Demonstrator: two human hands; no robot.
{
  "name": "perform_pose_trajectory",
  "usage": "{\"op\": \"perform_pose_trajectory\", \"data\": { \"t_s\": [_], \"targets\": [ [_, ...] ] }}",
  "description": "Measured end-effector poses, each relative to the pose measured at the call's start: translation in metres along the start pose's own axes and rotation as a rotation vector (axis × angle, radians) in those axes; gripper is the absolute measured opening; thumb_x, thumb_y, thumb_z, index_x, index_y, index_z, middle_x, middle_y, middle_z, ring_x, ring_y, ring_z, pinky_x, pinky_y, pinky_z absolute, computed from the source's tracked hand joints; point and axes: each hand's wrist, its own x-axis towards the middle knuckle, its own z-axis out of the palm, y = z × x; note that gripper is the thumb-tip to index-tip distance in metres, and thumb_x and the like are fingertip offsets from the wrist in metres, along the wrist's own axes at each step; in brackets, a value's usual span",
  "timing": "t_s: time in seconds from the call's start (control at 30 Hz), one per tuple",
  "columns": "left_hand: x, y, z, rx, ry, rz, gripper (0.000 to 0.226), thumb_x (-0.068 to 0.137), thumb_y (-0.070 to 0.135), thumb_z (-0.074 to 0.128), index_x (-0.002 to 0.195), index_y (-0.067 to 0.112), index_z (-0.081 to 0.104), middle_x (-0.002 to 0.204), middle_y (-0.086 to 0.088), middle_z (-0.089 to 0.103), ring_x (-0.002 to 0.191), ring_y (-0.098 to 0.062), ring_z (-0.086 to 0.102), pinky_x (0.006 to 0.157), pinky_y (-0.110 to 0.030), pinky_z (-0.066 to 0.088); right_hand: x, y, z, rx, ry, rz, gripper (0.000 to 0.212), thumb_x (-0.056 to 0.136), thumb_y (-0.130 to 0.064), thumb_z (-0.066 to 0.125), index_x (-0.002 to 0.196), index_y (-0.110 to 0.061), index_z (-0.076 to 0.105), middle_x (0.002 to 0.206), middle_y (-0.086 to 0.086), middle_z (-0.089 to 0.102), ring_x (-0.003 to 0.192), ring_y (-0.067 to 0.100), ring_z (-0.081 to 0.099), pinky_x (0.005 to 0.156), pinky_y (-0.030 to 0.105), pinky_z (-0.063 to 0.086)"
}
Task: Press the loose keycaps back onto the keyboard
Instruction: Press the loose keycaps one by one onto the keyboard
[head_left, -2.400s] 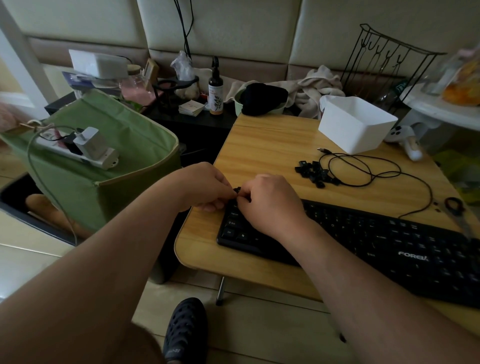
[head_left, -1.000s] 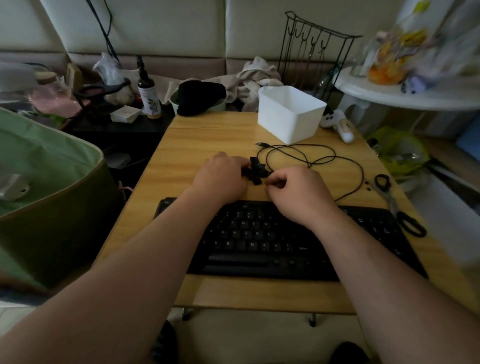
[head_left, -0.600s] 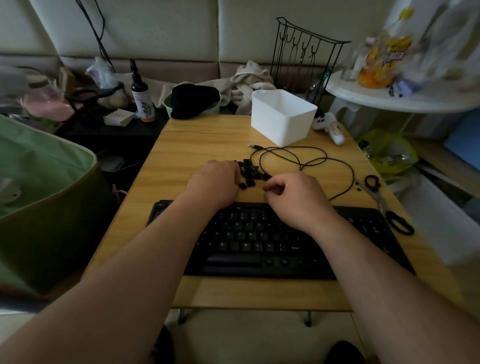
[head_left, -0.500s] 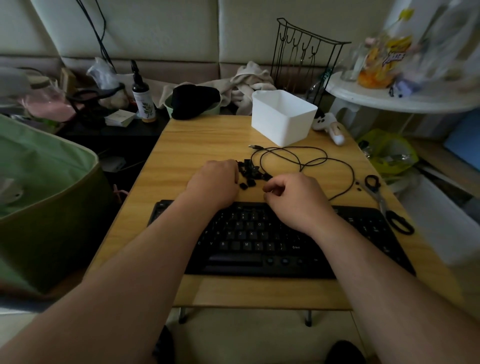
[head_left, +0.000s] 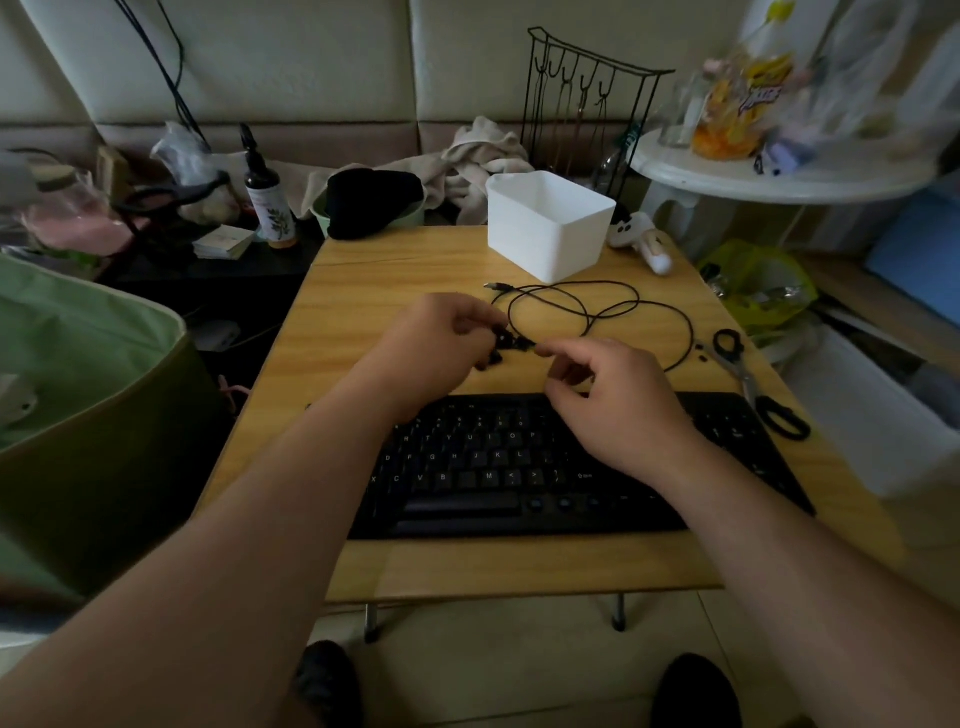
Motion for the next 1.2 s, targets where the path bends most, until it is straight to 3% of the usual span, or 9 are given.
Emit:
{"op": "perform_pose_trajectory", "data": {
  "t_s": [0.07, 0.17, 0.3, 0.47, 0.57, 0.9, 1.0, 1.2],
  "targets": [
    [-0.005, 0.007, 0.007, -0.224, -0.061, -0.024, 0.023, 0.102, 0.01, 0.059, 0.113, 0.024, 0.074, 0.095, -0.003, 0.077, 0.081, -0.014, 0.067, 0.076, -0.03, 0.057, -0.003, -0.002, -0.002, 0.062, 0.048, -0.019, 0.045, 0.093, -0.022, 0.073, 0.134, -0.04, 0.064, 0.101, -0.02, 0.065, 0.095, 0.0, 0.062, 0.079, 0.02, 0.051],
    [-0.013, 0.007, 0.019, -0.406, -0.128, -0.043, 0.021, 0.103, 0.008, 0.06, 0.115, 0.017, 0.075, 0.101, -0.004, 0.078, 0.084, -0.012, 0.068, 0.076, -0.028, 0.056, -0.006, -0.007, -0.003, 0.143, 0.088, -0.047, 0.053, 0.091, -0.023, 0.076, 0.137, -0.043, 0.059, 0.101, -0.016, 0.065, 0.095, 0.003, 0.064, 0.083, 0.029, 0.057],
    [-0.017, 0.007, 0.026, -0.488, -0.073, -0.044, 0.019, 0.102, 0.006, 0.062, 0.115, 0.013, 0.073, 0.092, -0.002, 0.078, 0.082, -0.012, 0.07, 0.073, -0.027, 0.054, -0.004, -0.012, -0.003, 0.193, 0.172, -0.097, 0.049, 0.088, -0.019, 0.079, 0.13, -0.039, 0.065, 0.094, -0.012, 0.064, 0.09, 0.007, 0.063, 0.081, 0.031, 0.058],
    [-0.025, 0.012, 0.03, -0.542, -0.098, -0.057, 0.018, 0.101, 0.007, 0.064, 0.118, 0.008, 0.072, 0.102, -0.011, 0.079, 0.087, -0.014, 0.072, 0.086, -0.032, 0.059, 0.001, -0.011, -0.007, 0.225, 0.229, -0.103, 0.034, 0.087, -0.015, 0.08, 0.113, -0.036, 0.073, 0.09, -0.012, 0.067, 0.084, 0.005, 0.064, 0.075, 0.023, 0.055],
    [-0.026, 0.012, 0.032, -0.581, -0.122, -0.062, 0.018, 0.101, 0.005, 0.063, 0.115, 0.009, 0.073, 0.1, -0.009, 0.079, 0.088, -0.013, 0.072, 0.085, -0.029, 0.058, 0.001, -0.008, -0.011, 0.217, 0.232, -0.13, 0.03, 0.086, -0.013, 0.081, 0.109, -0.032, 0.076, 0.093, -0.014, 0.068, 0.085, 0.005, 0.065, 0.075, 0.024, 0.056],
    [-0.021, 0.016, 0.047, -0.517, -0.142, -0.033, 0.023, 0.101, 0.004, 0.062, 0.117, 0.015, 0.074, 0.103, -0.007, 0.079, 0.089, -0.013, 0.07, 0.083, -0.028, 0.056, -0.002, 0.01, -0.031, 0.171, 0.181, -0.139, 0.025, 0.086, -0.017, 0.082, 0.106, -0.032, 0.078, 0.092, -0.017, 0.068, 0.084, 0.002, 0.063, 0.071, 0.012, 0.05],
    [-0.023, 0.021, 0.05, -0.412, -0.149, -0.011, 0.02, 0.1, 0.007, 0.065, 0.114, 0.018, 0.075, 0.096, -0.003, 0.079, 0.086, -0.012, 0.07, 0.081, -0.026, 0.057, -0.006, 0.017, -0.035, 0.165, 0.147, -0.117, 0.025, 0.086, -0.018, 0.082, 0.107, -0.032, 0.077, 0.094, -0.015, 0.069, 0.084, 0.003, 0.063, 0.074, 0.019, 0.052],
    [-0.032, 0.024, 0.055, -0.346, -0.188, -0.022, 0.01, 0.099, 0.013, 0.069, 0.107, 0.015, 0.074, 0.095, -0.005, 0.079, 0.087, -0.017, 0.072, 0.087, -0.036, 0.058, -0.016, 0.026, -0.046, 0.182, 0.061, -0.105, 0.03, 0.086, -0.014, 0.082, 0.107, -0.034, 0.079, 0.098, -0.015, 0.071, 0.088, 0.004, 0.066, 0.077, 0.017, 0.053]
  ]
}}
